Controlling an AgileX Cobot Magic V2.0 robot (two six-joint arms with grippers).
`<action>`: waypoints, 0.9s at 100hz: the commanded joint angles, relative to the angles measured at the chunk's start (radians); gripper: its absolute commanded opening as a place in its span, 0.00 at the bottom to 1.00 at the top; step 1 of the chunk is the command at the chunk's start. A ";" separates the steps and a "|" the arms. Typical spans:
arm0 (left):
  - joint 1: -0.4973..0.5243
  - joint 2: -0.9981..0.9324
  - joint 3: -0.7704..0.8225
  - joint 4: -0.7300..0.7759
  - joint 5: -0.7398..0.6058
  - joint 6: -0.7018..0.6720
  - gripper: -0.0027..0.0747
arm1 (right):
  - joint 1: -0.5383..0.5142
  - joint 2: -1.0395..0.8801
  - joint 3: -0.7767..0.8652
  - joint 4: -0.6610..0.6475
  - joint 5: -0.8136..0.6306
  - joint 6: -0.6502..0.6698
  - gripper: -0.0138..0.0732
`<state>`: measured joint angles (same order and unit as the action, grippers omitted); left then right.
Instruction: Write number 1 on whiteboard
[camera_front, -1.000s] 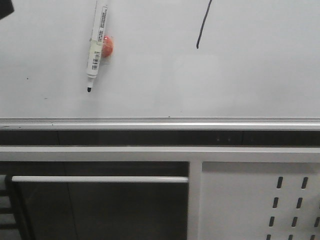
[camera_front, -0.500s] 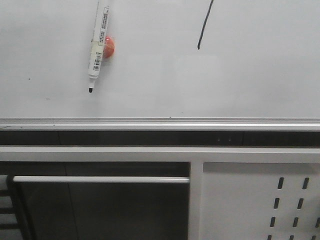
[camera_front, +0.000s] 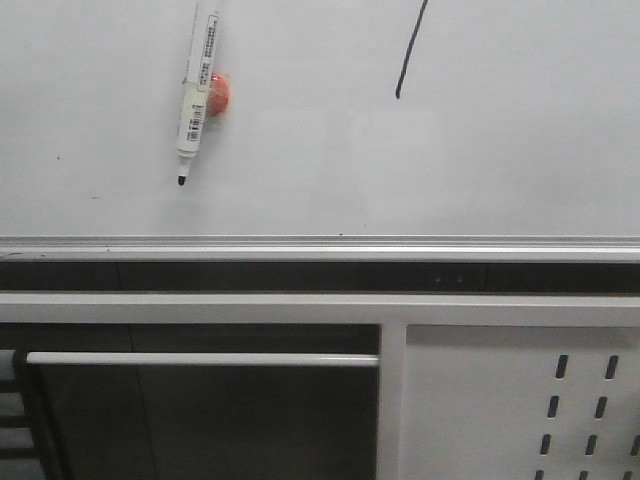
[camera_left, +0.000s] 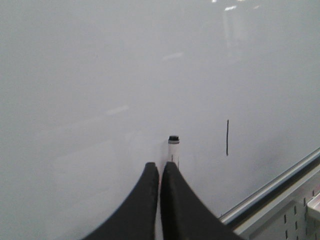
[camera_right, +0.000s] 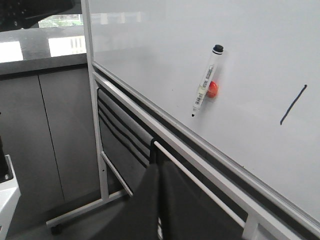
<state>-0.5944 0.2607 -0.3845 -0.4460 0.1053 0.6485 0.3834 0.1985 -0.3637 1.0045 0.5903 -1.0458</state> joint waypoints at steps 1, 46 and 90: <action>0.053 0.007 -0.026 -0.002 -0.021 0.000 0.01 | -0.001 0.009 -0.024 0.025 -0.036 -0.006 0.09; 0.095 0.007 -0.026 -0.135 -0.082 0.000 0.01 | -0.001 0.009 -0.024 0.025 -0.036 -0.006 0.09; 0.095 0.007 -0.026 -0.123 -0.072 0.000 0.01 | -0.001 0.009 -0.024 0.025 -0.036 -0.006 0.09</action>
<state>-0.5016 0.2591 -0.3821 -0.5676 0.0966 0.6492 0.3834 0.1985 -0.3637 1.0030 0.5920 -1.0458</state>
